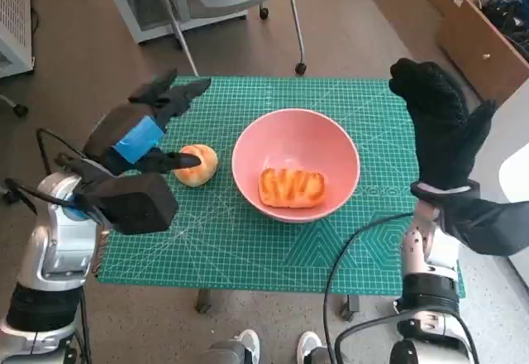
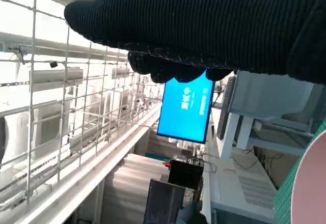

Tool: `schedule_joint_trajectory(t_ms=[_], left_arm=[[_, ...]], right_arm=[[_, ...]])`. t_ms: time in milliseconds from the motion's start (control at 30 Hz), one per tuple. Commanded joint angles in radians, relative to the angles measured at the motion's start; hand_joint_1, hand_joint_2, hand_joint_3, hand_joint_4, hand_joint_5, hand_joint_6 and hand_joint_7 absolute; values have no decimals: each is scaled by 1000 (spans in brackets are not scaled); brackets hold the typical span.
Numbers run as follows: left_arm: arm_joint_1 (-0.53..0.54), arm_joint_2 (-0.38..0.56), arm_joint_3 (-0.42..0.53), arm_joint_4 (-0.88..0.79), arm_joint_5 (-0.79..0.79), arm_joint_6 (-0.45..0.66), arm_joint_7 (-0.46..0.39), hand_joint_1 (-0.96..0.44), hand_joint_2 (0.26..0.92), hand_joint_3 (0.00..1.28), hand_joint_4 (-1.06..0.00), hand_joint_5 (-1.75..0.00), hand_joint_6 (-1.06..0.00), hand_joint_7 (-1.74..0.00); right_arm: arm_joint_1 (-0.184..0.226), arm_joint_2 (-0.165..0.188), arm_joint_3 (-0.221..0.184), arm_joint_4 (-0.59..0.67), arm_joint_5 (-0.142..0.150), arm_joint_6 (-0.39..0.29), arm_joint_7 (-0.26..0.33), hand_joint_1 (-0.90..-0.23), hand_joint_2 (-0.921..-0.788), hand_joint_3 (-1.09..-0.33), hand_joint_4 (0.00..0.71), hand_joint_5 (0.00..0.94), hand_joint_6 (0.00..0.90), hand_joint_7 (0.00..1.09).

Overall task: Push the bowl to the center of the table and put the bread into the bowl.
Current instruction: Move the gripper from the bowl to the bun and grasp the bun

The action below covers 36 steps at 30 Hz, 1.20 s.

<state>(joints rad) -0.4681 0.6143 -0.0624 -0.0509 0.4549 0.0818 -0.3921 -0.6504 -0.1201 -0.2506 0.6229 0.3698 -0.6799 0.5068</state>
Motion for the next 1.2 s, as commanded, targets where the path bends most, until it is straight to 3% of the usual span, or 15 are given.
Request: schedule_joint_trajectory(t_ms=[33, 267, 633, 1200], left_arm=[[-16, 1, -32, 64, -4, 32, -41, -431, 818, 0, -85, -1, -240, -103], [-64, -2, -80, 154, 2, 104, -108, -337, 796, 0, -29, 0, -204, -56], [-217, -26, -246, 416, 119, 245, -191, -223, 747, 0, 1, 1, -140, -6], [-344, -132, -362, 837, 193, 178, -22, -76, 735, 2, -35, -11, -216, -29]], right_arm=[[-4, -11, 3, 29, -1, 10, 17, -501, -921, -628, 290, 3, 121, 451], [-7, -15, 3, 34, 1, 12, 30, -508, -921, -628, 299, 6, 117, 441], [-6, -24, 6, 32, -6, 13, 26, -517, -921, -625, 306, 8, 118, 431], [5, -24, 4, 13, 0, 19, 21, -506, -921, -630, 303, 3, 121, 425]])
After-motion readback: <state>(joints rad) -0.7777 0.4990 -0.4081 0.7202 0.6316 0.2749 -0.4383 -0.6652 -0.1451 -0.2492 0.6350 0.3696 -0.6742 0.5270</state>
